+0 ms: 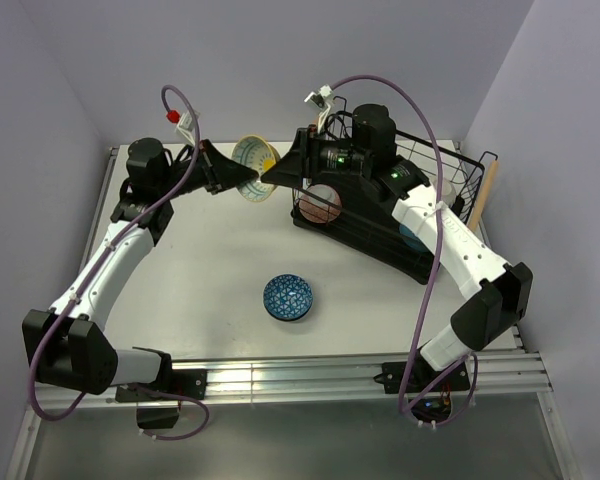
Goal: Load the bowls into the dish rack
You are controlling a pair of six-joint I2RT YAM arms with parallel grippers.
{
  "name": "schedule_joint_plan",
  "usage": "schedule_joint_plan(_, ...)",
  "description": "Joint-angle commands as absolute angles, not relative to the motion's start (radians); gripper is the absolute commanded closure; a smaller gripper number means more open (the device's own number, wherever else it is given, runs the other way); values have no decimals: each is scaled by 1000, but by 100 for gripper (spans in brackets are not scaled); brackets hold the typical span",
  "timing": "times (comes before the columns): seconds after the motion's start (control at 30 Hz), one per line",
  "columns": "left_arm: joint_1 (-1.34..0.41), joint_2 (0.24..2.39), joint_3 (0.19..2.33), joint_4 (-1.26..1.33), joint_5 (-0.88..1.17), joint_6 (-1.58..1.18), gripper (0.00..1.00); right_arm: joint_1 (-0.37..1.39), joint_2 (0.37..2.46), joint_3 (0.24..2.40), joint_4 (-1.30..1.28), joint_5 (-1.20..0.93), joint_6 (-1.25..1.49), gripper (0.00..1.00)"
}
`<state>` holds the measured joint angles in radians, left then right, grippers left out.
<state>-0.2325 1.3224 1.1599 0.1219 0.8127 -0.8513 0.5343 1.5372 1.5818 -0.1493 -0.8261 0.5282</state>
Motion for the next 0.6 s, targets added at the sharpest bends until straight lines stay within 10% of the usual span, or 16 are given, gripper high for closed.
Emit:
schedule_joint_plan(0.0,-239,1316,1198,158,838,-833,85,534,1491,1588,-121,-867,512,100)
schedule_joint_plan(0.23,-239,1324,1219,89,838,-790,42,471,1470,1571,-123,-887,506,100)
schedule_joint_plan(0.57,-239,1328,1256,31,824,-753,18,315,1430,1621,-357,-914,251,100)
